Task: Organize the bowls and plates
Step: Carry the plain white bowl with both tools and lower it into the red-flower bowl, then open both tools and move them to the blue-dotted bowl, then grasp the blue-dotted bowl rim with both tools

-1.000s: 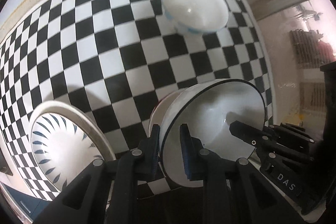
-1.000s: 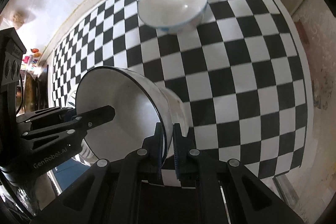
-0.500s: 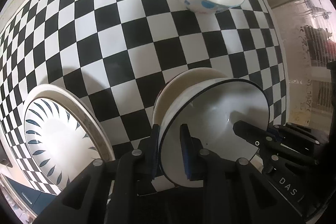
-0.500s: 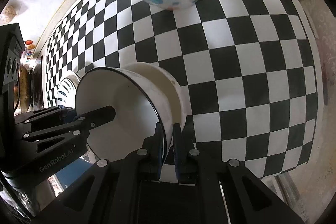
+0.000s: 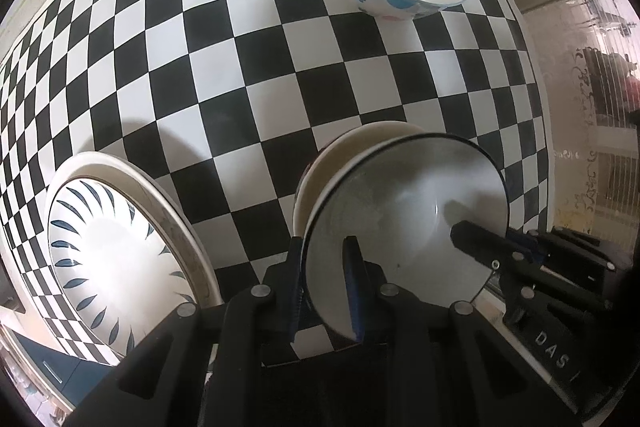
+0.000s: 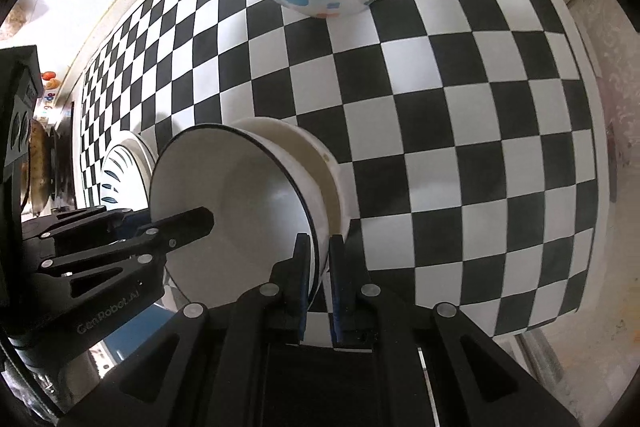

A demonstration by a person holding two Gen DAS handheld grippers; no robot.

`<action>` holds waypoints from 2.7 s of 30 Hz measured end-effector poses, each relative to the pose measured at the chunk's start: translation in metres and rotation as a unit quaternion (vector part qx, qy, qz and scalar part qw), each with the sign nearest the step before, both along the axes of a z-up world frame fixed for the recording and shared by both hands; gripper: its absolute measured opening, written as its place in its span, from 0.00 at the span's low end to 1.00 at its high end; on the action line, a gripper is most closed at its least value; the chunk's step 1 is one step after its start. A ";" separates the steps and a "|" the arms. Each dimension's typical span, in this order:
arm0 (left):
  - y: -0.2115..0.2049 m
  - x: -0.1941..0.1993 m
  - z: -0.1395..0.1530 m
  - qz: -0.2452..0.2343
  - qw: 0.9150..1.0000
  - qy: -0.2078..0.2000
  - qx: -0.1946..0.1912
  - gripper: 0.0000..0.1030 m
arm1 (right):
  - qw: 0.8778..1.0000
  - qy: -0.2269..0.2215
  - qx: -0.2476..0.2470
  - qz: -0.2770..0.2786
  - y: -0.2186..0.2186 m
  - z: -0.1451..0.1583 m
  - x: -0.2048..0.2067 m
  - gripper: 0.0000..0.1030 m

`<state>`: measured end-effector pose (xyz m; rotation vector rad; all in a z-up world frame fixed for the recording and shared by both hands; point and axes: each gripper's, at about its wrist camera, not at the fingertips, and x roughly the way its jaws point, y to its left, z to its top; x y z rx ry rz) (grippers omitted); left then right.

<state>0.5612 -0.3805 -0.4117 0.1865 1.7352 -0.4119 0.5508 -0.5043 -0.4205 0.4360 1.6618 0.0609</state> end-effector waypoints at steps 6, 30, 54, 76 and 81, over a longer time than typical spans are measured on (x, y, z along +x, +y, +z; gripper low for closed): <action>0.002 0.000 0.002 0.006 1.000 -0.005 0.004 0.16 | 1.000 0.002 -0.005 0.003 -0.001 -0.002 0.001 0.14; -0.004 -0.003 0.017 -0.001 1.000 -0.010 -0.013 0.16 | 1.000 -0.009 0.017 -0.022 -0.013 -0.005 -0.005 0.07; -0.017 0.120 0.049 0.058 0.988 -0.143 0.003 0.22 | 0.994 -0.085 -0.008 -0.071 -0.093 0.040 0.100 0.76; -0.032 0.198 -0.002 0.079 0.994 -0.048 -0.049 0.21 | 0.995 -0.020 -0.001 -0.097 -0.108 -0.047 0.179 0.71; -0.036 0.195 -0.004 0.058 0.996 -0.040 -0.056 0.22 | 0.995 -0.017 0.003 -0.093 -0.106 -0.052 0.178 0.67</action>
